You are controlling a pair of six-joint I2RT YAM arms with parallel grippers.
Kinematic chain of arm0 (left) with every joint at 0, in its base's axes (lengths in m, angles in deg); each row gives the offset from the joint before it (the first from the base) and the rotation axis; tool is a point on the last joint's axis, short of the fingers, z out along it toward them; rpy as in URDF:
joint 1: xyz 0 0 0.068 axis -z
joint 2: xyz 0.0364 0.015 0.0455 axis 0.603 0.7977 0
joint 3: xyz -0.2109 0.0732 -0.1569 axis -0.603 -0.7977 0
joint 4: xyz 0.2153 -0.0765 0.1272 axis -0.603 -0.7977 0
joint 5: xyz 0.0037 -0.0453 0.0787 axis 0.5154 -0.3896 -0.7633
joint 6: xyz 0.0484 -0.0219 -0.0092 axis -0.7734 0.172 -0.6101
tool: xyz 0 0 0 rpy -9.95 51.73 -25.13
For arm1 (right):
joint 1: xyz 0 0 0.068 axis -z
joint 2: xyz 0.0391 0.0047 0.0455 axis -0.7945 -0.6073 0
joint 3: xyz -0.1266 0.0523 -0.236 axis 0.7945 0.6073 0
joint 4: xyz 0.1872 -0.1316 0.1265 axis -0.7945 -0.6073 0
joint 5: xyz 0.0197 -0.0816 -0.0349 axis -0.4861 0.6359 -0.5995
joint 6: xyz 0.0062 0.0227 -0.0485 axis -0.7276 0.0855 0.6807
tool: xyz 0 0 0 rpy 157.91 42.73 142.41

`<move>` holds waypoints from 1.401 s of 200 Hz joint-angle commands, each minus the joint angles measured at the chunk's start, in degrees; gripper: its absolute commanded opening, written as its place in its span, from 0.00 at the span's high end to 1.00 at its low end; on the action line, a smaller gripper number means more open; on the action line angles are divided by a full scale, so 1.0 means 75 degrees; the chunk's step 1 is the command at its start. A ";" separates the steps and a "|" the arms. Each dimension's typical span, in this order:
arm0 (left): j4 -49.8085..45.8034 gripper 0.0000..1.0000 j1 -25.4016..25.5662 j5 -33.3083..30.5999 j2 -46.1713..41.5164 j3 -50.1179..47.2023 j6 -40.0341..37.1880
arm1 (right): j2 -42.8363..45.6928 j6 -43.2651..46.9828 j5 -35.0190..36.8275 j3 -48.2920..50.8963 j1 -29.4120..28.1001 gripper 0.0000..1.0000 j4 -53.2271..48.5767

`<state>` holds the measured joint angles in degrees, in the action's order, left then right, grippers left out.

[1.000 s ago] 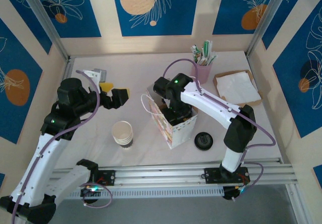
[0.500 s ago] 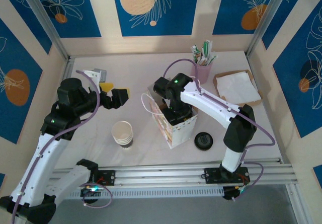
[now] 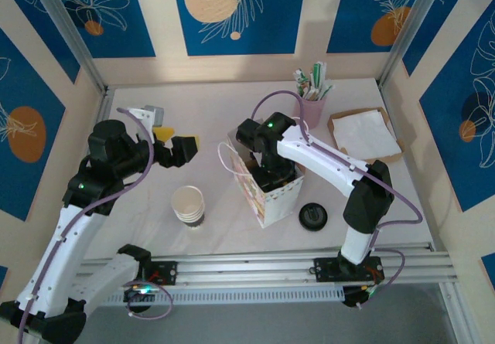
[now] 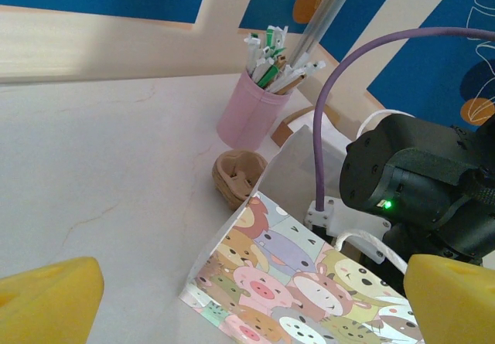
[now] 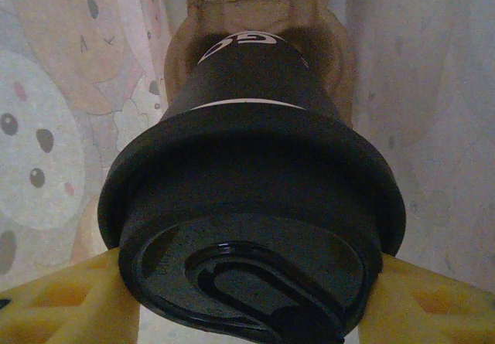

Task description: Pack the takeout coffee

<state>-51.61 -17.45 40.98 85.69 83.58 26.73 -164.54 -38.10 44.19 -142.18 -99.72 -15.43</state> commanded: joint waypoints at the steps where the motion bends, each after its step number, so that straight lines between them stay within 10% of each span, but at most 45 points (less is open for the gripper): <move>1: 0.0206 0.00 0.0077 -0.0007 -0.0037 -0.0104 -0.0132 | -0.0337 -0.0254 0.0494 0.0149 0.0130 0.38 -0.0382; 280: 0.0244 0.00 0.0077 0.0040 0.0055 -0.0036 -0.0118 | -0.0348 -0.0176 0.0645 0.0278 0.0129 0.38 -0.0116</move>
<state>-51.61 -17.45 41.00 86.14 83.27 26.73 -164.85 -38.32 46.18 -142.16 -99.70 -15.63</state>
